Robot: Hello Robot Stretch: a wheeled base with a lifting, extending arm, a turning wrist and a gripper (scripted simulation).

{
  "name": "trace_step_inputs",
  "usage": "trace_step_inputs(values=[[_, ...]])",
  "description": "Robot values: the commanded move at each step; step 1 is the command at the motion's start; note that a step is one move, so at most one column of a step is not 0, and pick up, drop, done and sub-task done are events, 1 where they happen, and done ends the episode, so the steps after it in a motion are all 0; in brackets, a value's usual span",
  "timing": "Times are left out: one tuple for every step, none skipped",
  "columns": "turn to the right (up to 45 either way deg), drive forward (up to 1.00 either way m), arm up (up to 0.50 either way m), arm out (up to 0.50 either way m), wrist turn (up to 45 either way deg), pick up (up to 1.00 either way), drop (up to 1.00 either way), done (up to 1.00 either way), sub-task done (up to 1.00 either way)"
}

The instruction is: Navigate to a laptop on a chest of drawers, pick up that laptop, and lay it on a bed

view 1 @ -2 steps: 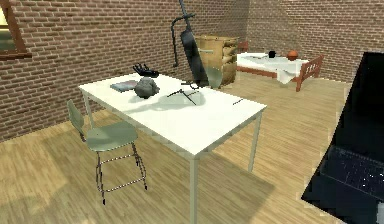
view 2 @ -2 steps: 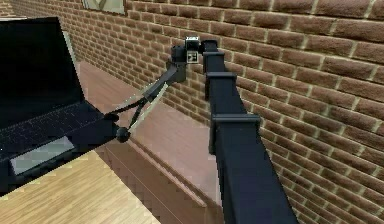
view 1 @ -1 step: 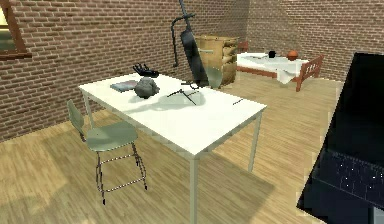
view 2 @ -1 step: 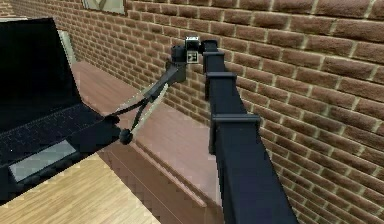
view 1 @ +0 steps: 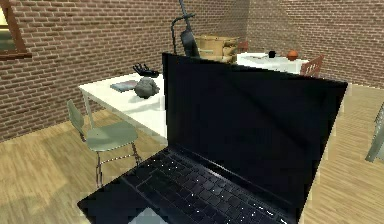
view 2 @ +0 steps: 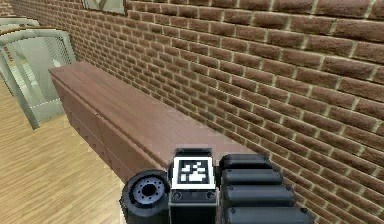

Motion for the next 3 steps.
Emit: trace_step_inputs(values=[[33.0, 0.00, 0.00, 0.00, 0.0, 0.00, 0.00, 0.00, 0.00], [0.0, 1.00, 0.00, 0.00, 0.0, 0.00, 0.00, 0.00, 0.00], [0.0, 0.80, 0.00, 0.00, 0.0, 0.00, 0.00, 0.00, 0.00]])
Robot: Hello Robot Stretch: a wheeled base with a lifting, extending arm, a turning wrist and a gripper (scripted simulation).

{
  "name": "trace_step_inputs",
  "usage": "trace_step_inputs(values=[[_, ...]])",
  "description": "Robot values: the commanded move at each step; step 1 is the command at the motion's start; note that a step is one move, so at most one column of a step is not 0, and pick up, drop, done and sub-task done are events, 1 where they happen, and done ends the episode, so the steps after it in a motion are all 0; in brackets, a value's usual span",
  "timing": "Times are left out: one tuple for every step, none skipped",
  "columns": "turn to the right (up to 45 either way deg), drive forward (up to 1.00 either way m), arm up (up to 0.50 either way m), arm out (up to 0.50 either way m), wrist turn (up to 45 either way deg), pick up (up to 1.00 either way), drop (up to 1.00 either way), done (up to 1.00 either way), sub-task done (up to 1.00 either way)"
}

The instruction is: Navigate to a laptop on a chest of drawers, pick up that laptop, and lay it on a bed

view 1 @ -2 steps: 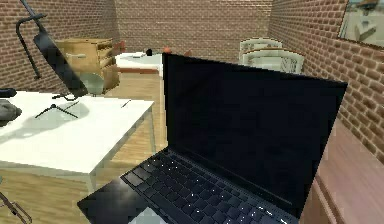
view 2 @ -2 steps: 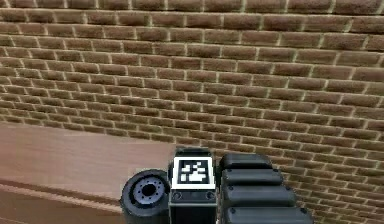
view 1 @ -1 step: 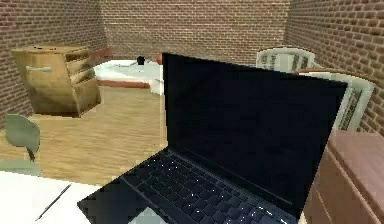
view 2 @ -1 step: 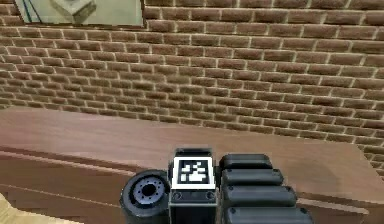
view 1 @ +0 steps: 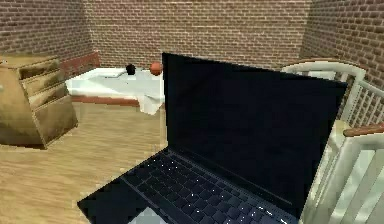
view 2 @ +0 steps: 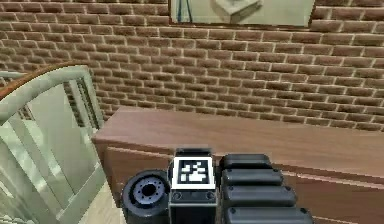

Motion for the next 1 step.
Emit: trace_step_inputs(values=[[-24.0, 0.00, 0.00, 0.00, 0.0, 0.00, 0.00, 0.00, 0.00]])
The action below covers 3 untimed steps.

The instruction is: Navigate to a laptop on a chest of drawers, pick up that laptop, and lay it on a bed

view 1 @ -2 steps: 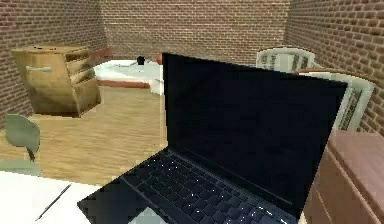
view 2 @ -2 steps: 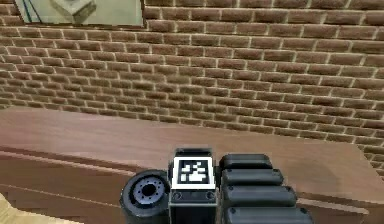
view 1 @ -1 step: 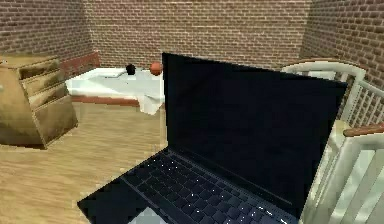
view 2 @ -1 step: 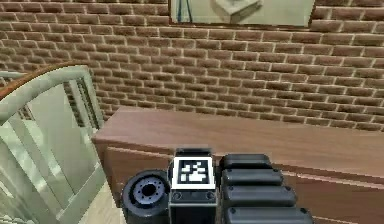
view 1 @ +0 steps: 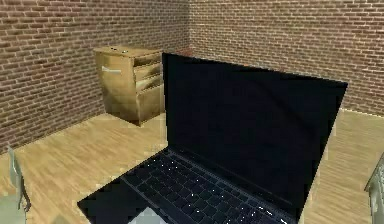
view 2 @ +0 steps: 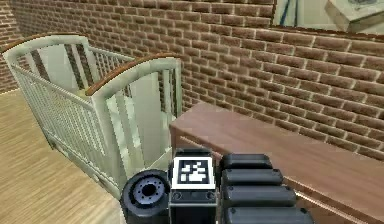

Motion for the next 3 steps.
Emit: trace_step_inputs(values=[[0.0, 1.00, 0.00, 0.00, 0.0, 0.00, 0.00, 0.00, 0.00], [0.0, 1.00, 0.00, 0.00, 0.0, 0.00, 0.00, 0.00, 0.00], [-6.0, 0.00, 0.00, 0.00, 0.0, 0.00, 0.00, 0.00, 0.00]])
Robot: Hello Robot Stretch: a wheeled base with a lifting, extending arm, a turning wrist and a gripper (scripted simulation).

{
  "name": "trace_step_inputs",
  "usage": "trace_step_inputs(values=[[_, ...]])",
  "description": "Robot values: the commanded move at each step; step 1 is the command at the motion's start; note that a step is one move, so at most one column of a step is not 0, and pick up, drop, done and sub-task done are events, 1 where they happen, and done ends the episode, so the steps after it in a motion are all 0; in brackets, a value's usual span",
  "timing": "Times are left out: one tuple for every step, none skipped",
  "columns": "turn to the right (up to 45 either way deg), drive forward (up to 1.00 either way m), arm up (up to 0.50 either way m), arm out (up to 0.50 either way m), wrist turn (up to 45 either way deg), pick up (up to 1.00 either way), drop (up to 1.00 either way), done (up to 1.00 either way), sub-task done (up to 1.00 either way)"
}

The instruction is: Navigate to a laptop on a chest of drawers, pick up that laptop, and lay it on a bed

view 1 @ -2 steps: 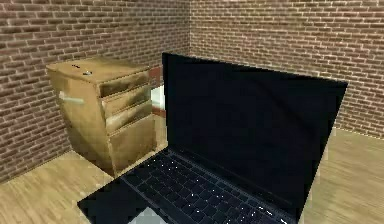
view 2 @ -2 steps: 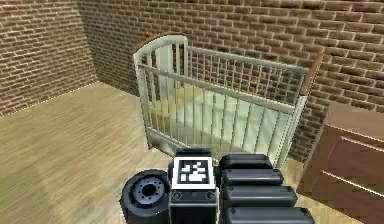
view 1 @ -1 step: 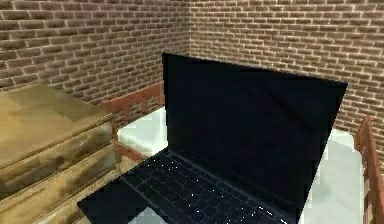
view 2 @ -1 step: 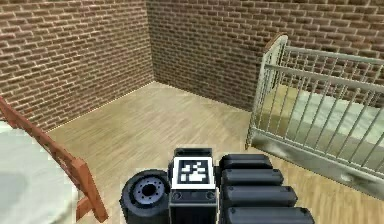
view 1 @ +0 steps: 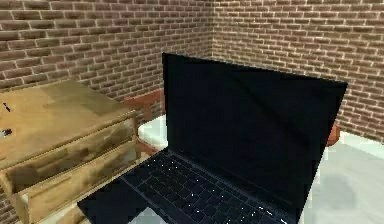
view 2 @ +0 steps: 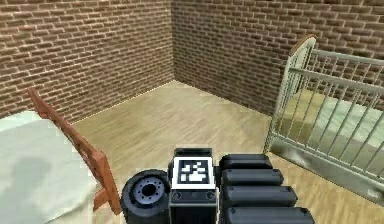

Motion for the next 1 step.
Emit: trace_step_inputs(values=[[0.0, 0.55, 0.00, 0.00, 0.0, 0.00, 0.00, 0.00, 0.00]])
